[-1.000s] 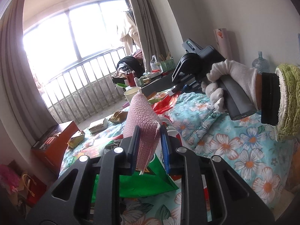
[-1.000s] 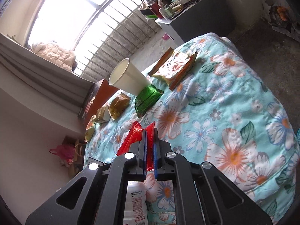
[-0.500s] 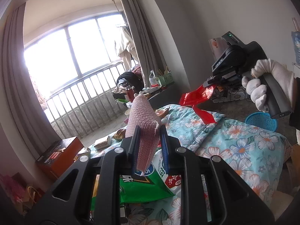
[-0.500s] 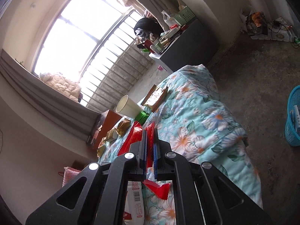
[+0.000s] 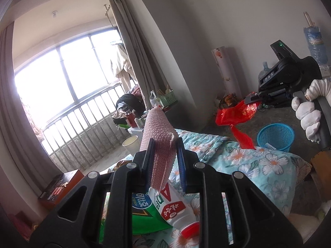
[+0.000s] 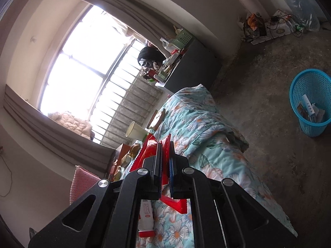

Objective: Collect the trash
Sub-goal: 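Carry the pink cloth and red wrapper with both tools over the wastebasket, then open both tools to drop the cloth and wrapper into the wastebasket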

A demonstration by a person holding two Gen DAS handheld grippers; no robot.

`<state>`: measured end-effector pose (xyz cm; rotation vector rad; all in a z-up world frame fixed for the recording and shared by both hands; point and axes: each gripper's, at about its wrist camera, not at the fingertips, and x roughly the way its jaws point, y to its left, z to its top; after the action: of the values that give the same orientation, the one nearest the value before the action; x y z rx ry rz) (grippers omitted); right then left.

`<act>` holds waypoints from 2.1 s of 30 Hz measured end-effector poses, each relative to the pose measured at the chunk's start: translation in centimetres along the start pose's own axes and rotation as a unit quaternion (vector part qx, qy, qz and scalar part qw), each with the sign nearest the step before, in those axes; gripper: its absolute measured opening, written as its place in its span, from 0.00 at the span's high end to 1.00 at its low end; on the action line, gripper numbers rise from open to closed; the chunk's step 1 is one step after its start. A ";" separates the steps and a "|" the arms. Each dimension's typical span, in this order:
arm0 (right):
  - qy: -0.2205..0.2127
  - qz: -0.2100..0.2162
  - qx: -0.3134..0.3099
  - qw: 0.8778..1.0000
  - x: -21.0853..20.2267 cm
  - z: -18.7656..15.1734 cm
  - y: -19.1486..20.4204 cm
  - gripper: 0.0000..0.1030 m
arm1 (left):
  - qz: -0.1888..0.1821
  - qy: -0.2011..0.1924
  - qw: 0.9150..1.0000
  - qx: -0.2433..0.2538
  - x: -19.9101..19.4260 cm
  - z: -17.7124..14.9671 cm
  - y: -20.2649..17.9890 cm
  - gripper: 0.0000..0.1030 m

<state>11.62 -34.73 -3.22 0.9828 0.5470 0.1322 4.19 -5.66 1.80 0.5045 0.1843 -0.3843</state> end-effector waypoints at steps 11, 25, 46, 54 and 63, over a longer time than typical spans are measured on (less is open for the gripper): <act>-0.044 -0.004 0.030 0.999 -4.5 0.9 -3.9 0.95 | -0.049 -0.026 0.998 0.026 0.7 2.6 -4.0 0.82; -0.151 -0.094 0.067 0.982 -12.5 4.7 -11.7 0.95 | -0.251 -0.003 0.967 -0.040 8.3 8.8 -9.7 0.82; -0.149 -0.277 0.153 0.937 -9.1 12.7 -29.8 0.95 | -0.474 0.256 0.835 -0.114 33.9 10.8 -33.2 0.81; -0.111 -0.327 0.188 0.919 -4.2 15.4 -37.5 0.56 | -0.427 0.269 0.854 -0.123 40.3 10.3 -38.8 0.36; -0.124 -0.334 0.181 0.917 -5.3 11.3 -37.6 0.56 | -0.419 0.255 0.857 -0.160 38.7 10.2 -34.2 0.36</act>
<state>7.59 -66.06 -27.06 1.0973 0.6577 -0.7211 26.53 -50.40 -14.48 0.1544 0.9895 -1.0515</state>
